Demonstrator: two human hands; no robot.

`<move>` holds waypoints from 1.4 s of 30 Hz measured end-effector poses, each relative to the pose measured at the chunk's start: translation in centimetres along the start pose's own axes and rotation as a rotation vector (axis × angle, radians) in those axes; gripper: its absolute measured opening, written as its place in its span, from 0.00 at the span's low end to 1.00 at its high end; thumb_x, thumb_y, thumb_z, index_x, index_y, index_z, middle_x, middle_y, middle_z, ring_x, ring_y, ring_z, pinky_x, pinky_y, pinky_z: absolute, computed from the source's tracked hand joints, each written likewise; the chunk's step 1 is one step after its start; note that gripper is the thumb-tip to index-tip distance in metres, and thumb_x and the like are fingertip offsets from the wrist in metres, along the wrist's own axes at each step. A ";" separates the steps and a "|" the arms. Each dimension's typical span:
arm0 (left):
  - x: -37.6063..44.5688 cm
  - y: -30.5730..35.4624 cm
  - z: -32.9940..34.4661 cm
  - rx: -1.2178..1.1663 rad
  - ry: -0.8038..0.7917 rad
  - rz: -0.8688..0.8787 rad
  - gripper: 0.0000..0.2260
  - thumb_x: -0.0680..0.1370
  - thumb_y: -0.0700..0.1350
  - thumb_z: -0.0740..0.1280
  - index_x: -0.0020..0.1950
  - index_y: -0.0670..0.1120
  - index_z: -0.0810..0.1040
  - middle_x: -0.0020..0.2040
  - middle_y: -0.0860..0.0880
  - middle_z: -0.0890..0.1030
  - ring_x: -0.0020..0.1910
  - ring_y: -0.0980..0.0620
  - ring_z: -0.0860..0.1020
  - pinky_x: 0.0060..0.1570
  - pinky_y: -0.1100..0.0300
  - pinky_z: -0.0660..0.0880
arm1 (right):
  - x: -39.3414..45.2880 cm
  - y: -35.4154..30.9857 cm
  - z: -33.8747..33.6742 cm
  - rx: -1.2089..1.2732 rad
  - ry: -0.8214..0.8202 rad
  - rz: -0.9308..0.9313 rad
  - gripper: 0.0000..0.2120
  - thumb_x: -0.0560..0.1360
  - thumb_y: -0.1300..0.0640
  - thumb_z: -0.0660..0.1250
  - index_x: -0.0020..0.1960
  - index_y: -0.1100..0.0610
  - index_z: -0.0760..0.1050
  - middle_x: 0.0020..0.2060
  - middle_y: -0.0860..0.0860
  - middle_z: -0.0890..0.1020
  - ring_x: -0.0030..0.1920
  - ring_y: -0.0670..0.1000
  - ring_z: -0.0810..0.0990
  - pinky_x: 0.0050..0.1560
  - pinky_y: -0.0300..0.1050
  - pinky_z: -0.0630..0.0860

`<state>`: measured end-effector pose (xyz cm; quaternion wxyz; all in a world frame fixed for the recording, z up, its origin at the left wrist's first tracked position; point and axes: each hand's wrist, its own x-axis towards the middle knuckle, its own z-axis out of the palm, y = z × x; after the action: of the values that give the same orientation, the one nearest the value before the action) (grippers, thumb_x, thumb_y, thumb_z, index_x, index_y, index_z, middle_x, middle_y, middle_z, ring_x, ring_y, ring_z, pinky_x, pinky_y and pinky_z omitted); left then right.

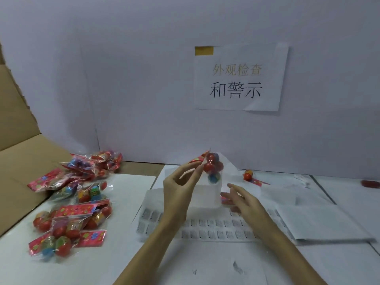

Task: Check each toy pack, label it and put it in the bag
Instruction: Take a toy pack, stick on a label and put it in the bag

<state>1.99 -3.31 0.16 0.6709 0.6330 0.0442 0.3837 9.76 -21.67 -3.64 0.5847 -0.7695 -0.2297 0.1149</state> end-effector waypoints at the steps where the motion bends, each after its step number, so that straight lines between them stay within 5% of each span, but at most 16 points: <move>1: 0.0 0.4 -0.3 0.117 -0.016 0.144 0.13 0.76 0.50 0.76 0.59 0.49 0.87 0.58 0.56 0.86 0.60 0.53 0.84 0.64 0.59 0.79 | -0.1 0.2 0.0 -0.040 -0.035 -0.007 0.25 0.77 0.34 0.58 0.71 0.39 0.72 0.60 0.40 0.84 0.59 0.41 0.83 0.60 0.41 0.80; 3: -0.1 0.9 -1.0 0.315 -0.070 0.427 0.15 0.77 0.51 0.76 0.62 0.48 0.85 0.62 0.57 0.84 0.64 0.55 0.81 0.64 0.65 0.75 | -0.5 0.4 0.3 -0.173 -0.125 -0.043 0.20 0.77 0.31 0.58 0.68 0.26 0.69 0.59 0.30 0.80 0.61 0.33 0.78 0.59 0.31 0.74; 5: -0.3 0.9 -1.0 0.330 -0.102 0.477 0.17 0.77 0.51 0.75 0.64 0.47 0.84 0.65 0.56 0.83 0.66 0.54 0.80 0.66 0.63 0.76 | -0.7 0.7 0.7 -0.308 -0.173 -0.098 0.18 0.79 0.30 0.57 0.68 0.22 0.67 0.63 0.24 0.73 0.66 0.30 0.71 0.66 0.33 0.69; 8: -0.8 1.0 -0.1 0.176 -0.183 0.351 0.17 0.77 0.50 0.75 0.65 0.51 0.83 0.66 0.57 0.82 0.67 0.52 0.80 0.64 0.59 0.78 | -0.5 1.0 1.6 -0.547 -0.189 -0.098 0.21 0.83 0.35 0.56 0.76 0.31 0.65 0.78 0.33 0.60 0.79 0.41 0.57 0.80 0.51 0.58; 11: -1.3 1.5 0.2 -0.008 -0.206 0.196 0.17 0.77 0.53 0.75 0.65 0.53 0.85 0.67 0.55 0.82 0.67 0.52 0.81 0.60 0.62 0.79 | -0.4 1.0 2.3 -0.756 -0.180 -0.026 0.23 0.84 0.35 0.52 0.78 0.33 0.63 0.83 0.41 0.48 0.82 0.50 0.49 0.82 0.56 0.49; 14: -1.3 1.7 0.3 -0.081 -0.196 0.109 0.17 0.77 0.55 0.75 0.64 0.51 0.85 0.67 0.53 0.82 0.68 0.50 0.79 0.63 0.59 0.79 | -0.4 1.1 2.4 -0.764 -0.136 -0.087 0.22 0.84 0.37 0.54 0.78 0.34 0.63 0.83 0.43 0.51 0.82 0.51 0.50 0.81 0.54 0.51; 17: -1.3 2.1 0.3 -0.152 -0.140 0.033 0.22 0.73 0.62 0.76 0.63 0.52 0.86 0.67 0.52 0.82 0.69 0.48 0.79 0.65 0.55 0.77 | -0.6 1.1 2.2 -0.616 -0.062 -0.145 0.25 0.82 0.38 0.61 0.75 0.32 0.55 0.78 0.41 0.62 0.78 0.48 0.61 0.77 0.49 0.61; 20: -1.0 2.4 0.2 -0.217 -0.090 -0.031 0.25 0.69 0.66 0.78 0.61 0.54 0.86 0.67 0.51 0.82 0.69 0.46 0.79 0.68 0.51 0.75 | -0.9 0.6 2.3 -0.437 -0.053 -0.201 0.30 0.80 0.35 0.63 0.72 0.24 0.48 0.78 0.35 0.59 0.77 0.46 0.63 0.78 0.58 0.62; 25: -0.5 2.6 -0.3 -0.349 -0.077 -0.034 0.21 0.73 0.58 0.77 0.61 0.49 0.87 0.67 0.45 0.83 0.68 0.44 0.80 0.66 0.53 0.77 | -0.8 1.1 3.4 -0.811 -0.211 -0.286 0.24 0.81 0.29 0.47 0.77 0.24 0.50 0.83 0.39 0.36 0.82 0.48 0.35 0.79 0.60 0.37; 28: -0.2 2.5 -0.3 -0.430 -0.050 -0.095 0.17 0.74 0.54 0.74 0.58 0.48 0.88 0.64 0.43 0.84 0.65 0.43 0.82 0.61 0.54 0.80 | -0.7 1.2 3.4 -0.771 -0.218 -0.241 0.21 0.84 0.35 0.50 0.76 0.33 0.66 0.83 0.42 0.56 0.83 0.47 0.48 0.80 0.53 0.44; 31: 0.0 1.9 -0.2 -0.544 -0.050 -0.189 0.15 0.77 0.50 0.72 0.58 0.43 0.87 0.64 0.40 0.84 0.65 0.42 0.82 0.58 0.54 0.81 | -0.4 0.1 2.5 -0.279 -0.078 -0.108 0.13 0.85 0.42 0.59 0.64 0.36 0.80 0.74 0.39 0.74 0.74 0.47 0.72 0.73 0.43 0.69; 33: -0.2 1.5 -0.1 -0.574 -0.062 -0.269 0.14 0.80 0.48 0.69 0.59 0.41 0.87 0.63 0.39 0.83 0.65 0.41 0.82 0.58 0.54 0.81 | -0.4 -1.0 1.7 0.034 -0.006 -0.032 0.17 0.82 0.38 0.57 0.62 0.40 0.81 0.66 0.42 0.81 0.68 0.48 0.79 0.66 0.36 0.74; 35: -0.4 1.0 0.2 -0.561 -0.087 -0.338 0.14 0.79 0.49 0.69 0.56 0.41 0.87 0.62 0.37 0.84 0.64 0.40 0.82 0.56 0.55 0.82 | 0.1 -1.4 0.9 0.492 -0.011 0.069 0.27 0.80 0.35 0.57 0.66 0.53 0.80 0.62 0.52 0.85 0.65 0.56 0.82 0.67 0.47 0.77; 37: -0.7 0.5 0.6 -0.514 -0.112 -0.386 0.15 0.77 0.52 0.72 0.51 0.41 0.88 0.60 0.36 0.85 0.62 0.39 0.83 0.54 0.54 0.82 | 0.2 -1.8 0.1 0.781 -0.018 0.111 0.27 0.79 0.39 0.63 0.66 0.59 0.79 0.60 0.61 0.85 0.61 0.63 0.84 0.60 0.53 0.82; 42: -0.7 -0.9 0.8 -0.325 -0.098 -0.438 0.19 0.71 0.55 0.78 0.46 0.39 0.80 0.51 0.36 0.84 0.52 0.40 0.85 0.50 0.50 0.84 | 0.2 -1.5 -0.1 0.636 0.075 0.078 0.23 0.71 0.45 0.76 0.62 0.54 0.81 0.55 0.57 0.87 0.54 0.56 0.88 0.46 0.45 0.84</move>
<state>2.36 -4.25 -0.72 0.8320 0.5101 0.0853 0.2007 9.66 -21.39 -2.17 0.7991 -0.5601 -0.1308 0.1750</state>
